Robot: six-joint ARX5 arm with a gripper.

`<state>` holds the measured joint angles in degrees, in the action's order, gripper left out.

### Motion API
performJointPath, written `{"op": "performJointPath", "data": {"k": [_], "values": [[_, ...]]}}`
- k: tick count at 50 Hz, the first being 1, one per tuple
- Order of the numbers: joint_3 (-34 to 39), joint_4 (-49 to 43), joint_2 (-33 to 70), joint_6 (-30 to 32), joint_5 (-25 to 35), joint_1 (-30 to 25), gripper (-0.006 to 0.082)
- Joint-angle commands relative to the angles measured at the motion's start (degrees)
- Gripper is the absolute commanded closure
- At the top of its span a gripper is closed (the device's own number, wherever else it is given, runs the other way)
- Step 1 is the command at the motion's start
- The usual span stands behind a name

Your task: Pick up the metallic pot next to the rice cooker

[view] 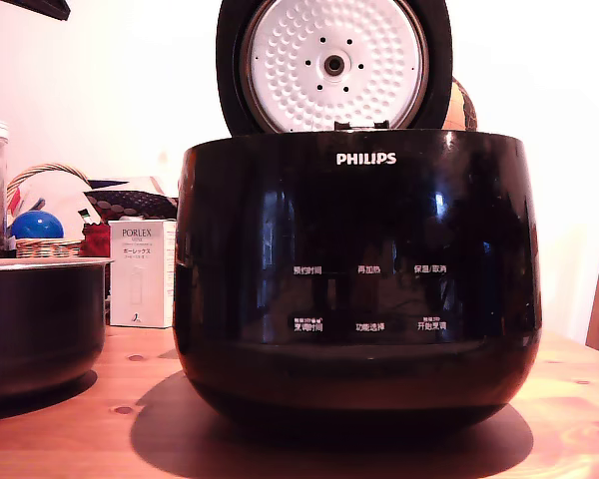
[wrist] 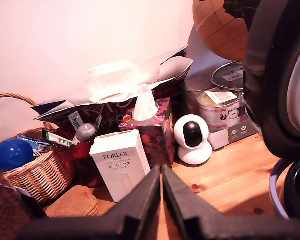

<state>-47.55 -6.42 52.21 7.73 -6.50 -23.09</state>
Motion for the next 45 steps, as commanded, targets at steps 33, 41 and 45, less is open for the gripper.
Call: {"op": "performJointPath", "data": {"k": [33,41,45], "values": [[-9.73,-27.12,-0.04,18.99,14.43,2.80,0.0791],[-10.86,-38.18,0.94,27.93,14.38,2.84,0.0791],[-10.86,-43.85,2.69,30.91,13.53,2.84,0.0791]]}}
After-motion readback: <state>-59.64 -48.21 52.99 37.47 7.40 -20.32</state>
